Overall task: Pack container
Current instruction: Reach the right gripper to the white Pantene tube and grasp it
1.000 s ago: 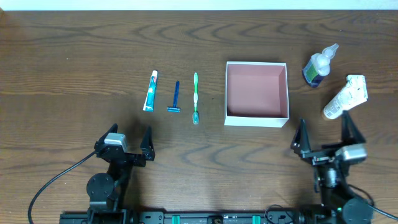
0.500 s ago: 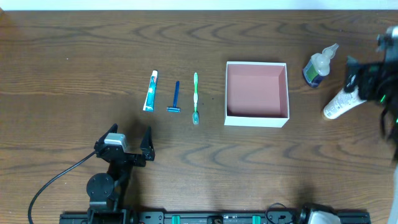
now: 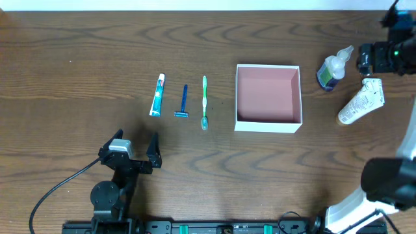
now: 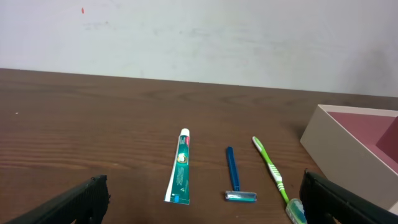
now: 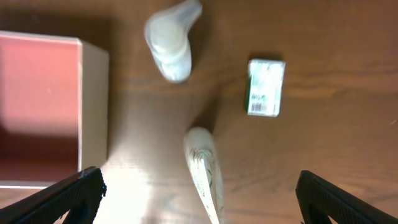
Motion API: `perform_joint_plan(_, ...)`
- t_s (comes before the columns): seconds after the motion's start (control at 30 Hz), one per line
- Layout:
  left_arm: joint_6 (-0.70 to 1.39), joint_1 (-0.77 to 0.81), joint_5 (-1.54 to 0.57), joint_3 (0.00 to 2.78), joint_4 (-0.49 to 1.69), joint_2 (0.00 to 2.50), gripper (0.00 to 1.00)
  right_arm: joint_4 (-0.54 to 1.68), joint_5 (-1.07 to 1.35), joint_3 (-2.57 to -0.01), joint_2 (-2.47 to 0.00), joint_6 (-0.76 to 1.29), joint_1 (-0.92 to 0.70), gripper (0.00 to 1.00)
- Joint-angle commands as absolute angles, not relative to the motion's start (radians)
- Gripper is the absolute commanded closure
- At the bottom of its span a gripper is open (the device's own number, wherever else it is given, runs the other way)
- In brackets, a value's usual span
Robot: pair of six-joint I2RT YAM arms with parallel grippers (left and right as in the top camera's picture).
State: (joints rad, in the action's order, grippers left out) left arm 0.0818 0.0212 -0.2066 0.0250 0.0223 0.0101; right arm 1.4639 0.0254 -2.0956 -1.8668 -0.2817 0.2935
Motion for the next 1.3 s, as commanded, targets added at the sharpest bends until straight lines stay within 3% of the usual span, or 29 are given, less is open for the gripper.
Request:
perform_joint_plan(0.0, 0.084, 0.017, -0.220, 0.004, 0.051, 0.004, 0.02, 1.499, -0.038, -2.121, -1.906, -0.296, 0.302, 0.01)
perform_joint_plan(0.17, 0.084, 0.017, -0.220, 0.004, 0.051, 0.004, 0.02, 1.540, -0.044, -2.119, -1.943, -0.296, 0.307, 0.01)
perform_joint_plan(0.3, 0.084, 0.017, -0.220, 0.004, 0.051, 0.004, 0.02, 1.573, -0.048, -2.119, -1.943, -0.297, 0.308, 0.13)
perform_joint_plan(0.57, 0.084, 0.017, -0.220, 0.004, 0.051, 0.004, 0.02, 1.608, -0.011, -2.087, -1.943, -0.305, 0.314, 0.05)
perform_joint_plan(0.9, 0.084, 0.017, -0.220, 0.004, 0.051, 0.004, 0.02, 1.473, -0.064, -1.898, -1.943, -0.312, 0.335, 0.09)
perform_joint_plan(1.0, 0.084, 0.017, -0.220, 0.004, 0.051, 0.004, 0.02, 1.441, -0.064, -1.856, -1.943, -0.312, 0.348, 0.13)
perform_joint_plan(1.13, 0.084, 0.017, -0.220, 0.004, 0.051, 0.004, 0.02, 1.432, -0.052, -1.840, -1.943, -0.311, 0.367, 0.31)
perform_joint_plan(1.27, 0.084, 0.017, -0.221, 0.004, 0.051, 0.004, 0.02, 1.427, -0.044, -1.840, -1.943, -0.311, 0.370, 0.33)
